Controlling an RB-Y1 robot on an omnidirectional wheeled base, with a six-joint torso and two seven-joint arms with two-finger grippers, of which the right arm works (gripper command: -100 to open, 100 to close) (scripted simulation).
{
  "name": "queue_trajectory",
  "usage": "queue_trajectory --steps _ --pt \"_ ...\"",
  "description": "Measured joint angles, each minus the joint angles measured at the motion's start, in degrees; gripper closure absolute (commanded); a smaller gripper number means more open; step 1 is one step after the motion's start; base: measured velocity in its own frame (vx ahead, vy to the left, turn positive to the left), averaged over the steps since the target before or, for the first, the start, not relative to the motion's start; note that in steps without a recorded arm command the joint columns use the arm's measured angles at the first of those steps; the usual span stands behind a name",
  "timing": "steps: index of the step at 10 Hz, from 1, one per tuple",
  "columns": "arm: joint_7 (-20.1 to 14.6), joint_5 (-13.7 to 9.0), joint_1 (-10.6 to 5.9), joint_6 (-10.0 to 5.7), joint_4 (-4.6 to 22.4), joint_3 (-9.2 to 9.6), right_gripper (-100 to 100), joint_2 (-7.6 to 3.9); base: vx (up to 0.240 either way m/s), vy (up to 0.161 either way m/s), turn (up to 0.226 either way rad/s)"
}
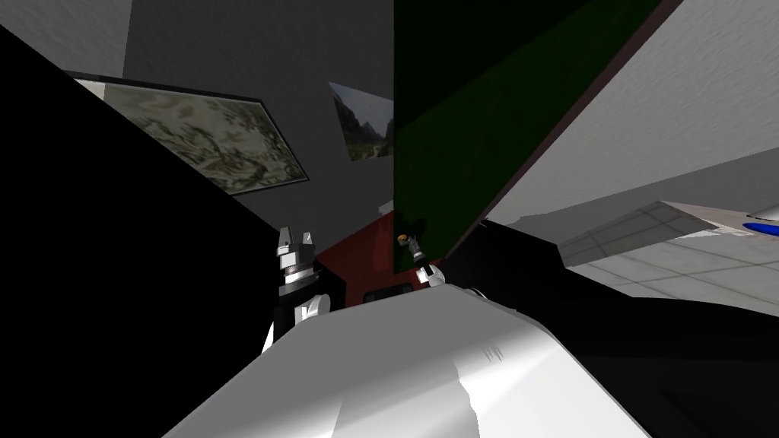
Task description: Push the door open
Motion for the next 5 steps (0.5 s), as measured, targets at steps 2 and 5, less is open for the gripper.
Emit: queue_trajectory --steps 2,5 --pt "0.7 -0.7 -0.18 0.11 0.1 -1.00 100 0.18 0.108 0.067 -0.040" --pt "1.4 -1.1 -0.20 0.05 0.9 -1.60 100 -0.05 0.189 0.032 -0.069"
